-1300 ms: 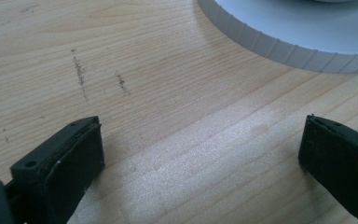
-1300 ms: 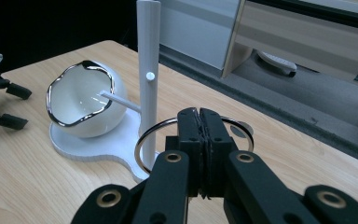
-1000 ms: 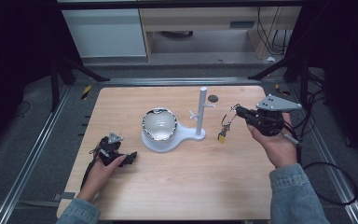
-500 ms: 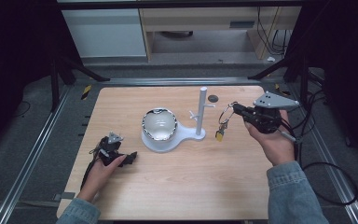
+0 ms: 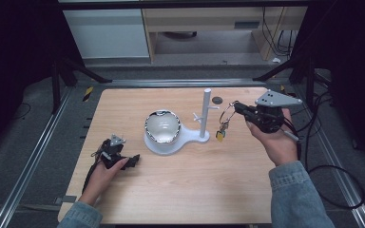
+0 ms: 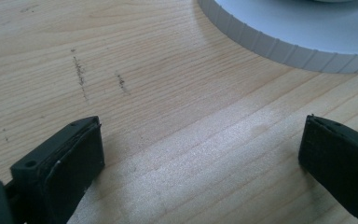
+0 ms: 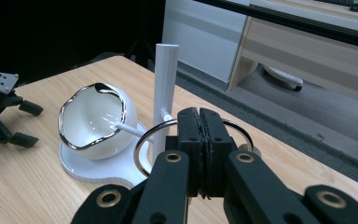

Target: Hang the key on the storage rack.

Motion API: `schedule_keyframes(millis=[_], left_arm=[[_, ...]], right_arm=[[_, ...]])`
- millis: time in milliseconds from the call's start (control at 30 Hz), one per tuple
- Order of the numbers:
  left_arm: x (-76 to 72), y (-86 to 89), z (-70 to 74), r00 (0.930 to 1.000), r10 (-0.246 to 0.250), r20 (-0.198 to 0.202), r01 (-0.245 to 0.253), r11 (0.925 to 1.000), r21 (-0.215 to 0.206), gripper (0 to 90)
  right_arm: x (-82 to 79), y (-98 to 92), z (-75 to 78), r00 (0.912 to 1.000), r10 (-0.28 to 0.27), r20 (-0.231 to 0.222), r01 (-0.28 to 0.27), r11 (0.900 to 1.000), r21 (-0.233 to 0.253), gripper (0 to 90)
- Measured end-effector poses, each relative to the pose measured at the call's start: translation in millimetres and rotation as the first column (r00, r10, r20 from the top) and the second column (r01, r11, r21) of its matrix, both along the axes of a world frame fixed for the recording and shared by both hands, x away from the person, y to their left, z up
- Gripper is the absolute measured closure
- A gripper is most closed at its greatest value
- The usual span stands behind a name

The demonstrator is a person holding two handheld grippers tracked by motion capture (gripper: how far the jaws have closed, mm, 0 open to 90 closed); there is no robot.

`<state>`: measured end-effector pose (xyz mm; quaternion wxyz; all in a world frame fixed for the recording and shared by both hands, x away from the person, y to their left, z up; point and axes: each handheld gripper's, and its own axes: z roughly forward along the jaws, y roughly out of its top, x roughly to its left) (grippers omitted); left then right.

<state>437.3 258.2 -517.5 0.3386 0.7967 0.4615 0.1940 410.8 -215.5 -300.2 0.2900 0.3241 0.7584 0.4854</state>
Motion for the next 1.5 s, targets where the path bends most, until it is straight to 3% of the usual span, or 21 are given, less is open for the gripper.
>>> schedule_keyframes(millis=[600,1500], left_arm=[[0.0,0.0,0.0,1.0000,0.000,0.000,0.000,1.0000,0.000,0.0],[0.0,0.0,0.0,1.0000,0.000,0.000,0.000,1.0000,0.000,0.0]], right_arm=[[2.5,7.5,9.0,0.9998,0.012,0.017,-0.012,1.000,0.004,88.9],[12.7,16.4,1.9,0.9998,0.018,-0.001,-0.018,1.000,-0.002,88.9]])
